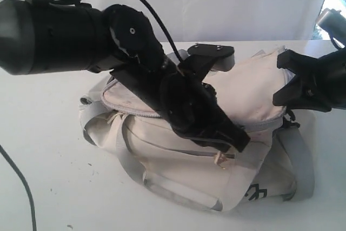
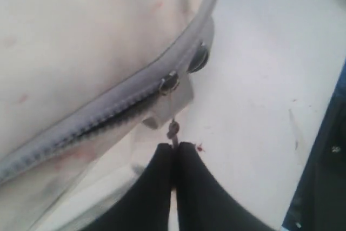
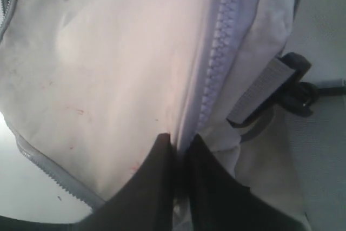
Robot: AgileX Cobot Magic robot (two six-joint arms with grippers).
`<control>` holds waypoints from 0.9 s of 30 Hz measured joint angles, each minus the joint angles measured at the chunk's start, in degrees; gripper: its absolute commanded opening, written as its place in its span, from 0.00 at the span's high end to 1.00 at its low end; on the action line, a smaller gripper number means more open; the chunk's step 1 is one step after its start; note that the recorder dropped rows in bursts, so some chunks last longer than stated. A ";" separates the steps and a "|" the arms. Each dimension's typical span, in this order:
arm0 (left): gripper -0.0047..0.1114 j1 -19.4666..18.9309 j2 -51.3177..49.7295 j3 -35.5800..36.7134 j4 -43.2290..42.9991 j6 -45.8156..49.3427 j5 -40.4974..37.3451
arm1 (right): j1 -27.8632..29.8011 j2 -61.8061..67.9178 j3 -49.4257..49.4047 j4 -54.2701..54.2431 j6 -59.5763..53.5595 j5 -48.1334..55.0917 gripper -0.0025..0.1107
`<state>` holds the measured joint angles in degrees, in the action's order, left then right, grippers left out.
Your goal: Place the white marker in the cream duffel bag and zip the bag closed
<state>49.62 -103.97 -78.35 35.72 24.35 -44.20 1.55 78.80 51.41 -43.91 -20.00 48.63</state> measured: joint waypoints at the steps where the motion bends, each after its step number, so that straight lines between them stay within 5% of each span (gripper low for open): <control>1: 0.96 -0.46 0.25 0.00 -1.95 -1.30 -1.02 | 0.00 0.00 0.00 0.24 0.00 0.00 0.98; 12: 0.96 -7.11 2.95 0.00 -12.90 -5.99 -9.83 | 0.00 0.00 0.00 3.60 0.95 -1.11 0.98; 27: 0.96 -31.43 7.35 0.00 -18.19 -6.38 -14.97 | -0.45 0.00 0.12 18.58 8.68 -5.18 0.98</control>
<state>18.18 -96.63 -78.35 17.53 17.97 -59.17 1.10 78.80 51.53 -25.33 -11.32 43.45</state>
